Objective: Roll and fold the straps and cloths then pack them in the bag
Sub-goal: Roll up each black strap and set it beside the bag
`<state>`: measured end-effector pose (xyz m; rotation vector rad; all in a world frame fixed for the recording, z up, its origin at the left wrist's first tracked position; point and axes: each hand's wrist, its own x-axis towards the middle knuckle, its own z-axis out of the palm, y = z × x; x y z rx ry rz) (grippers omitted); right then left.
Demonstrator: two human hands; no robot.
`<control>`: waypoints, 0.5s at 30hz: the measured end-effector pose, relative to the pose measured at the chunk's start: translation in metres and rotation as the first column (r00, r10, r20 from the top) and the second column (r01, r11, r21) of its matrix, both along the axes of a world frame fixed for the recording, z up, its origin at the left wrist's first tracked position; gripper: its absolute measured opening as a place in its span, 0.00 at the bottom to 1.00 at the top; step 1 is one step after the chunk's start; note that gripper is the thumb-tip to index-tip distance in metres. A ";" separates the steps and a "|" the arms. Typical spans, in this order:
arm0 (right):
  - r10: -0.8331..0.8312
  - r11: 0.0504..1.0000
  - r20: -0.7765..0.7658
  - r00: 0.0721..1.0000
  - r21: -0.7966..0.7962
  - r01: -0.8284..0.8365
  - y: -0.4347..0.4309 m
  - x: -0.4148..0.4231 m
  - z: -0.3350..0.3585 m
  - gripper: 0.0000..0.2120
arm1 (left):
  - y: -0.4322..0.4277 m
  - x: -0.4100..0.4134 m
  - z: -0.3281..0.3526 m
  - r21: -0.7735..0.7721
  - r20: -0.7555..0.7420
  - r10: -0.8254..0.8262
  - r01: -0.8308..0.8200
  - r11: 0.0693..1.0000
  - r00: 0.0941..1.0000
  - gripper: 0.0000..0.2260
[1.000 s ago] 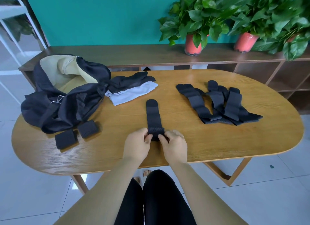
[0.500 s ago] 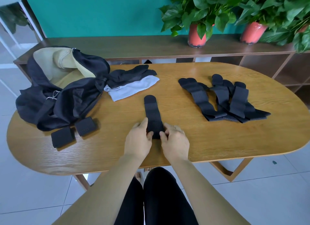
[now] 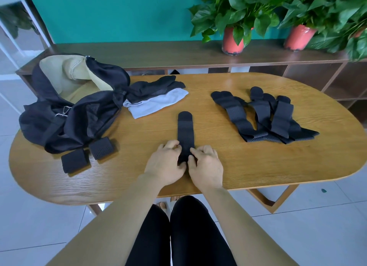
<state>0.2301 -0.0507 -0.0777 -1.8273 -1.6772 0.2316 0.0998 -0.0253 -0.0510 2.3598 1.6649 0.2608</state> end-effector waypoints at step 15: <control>0.053 0.998 -0.238 0.970 -0.022 -0.060 -0.030 0.013 0.007 0.14 | -0.037 -0.021 0.002 -0.055 0.339 0.044 -0.027 0.998 0.940 0.15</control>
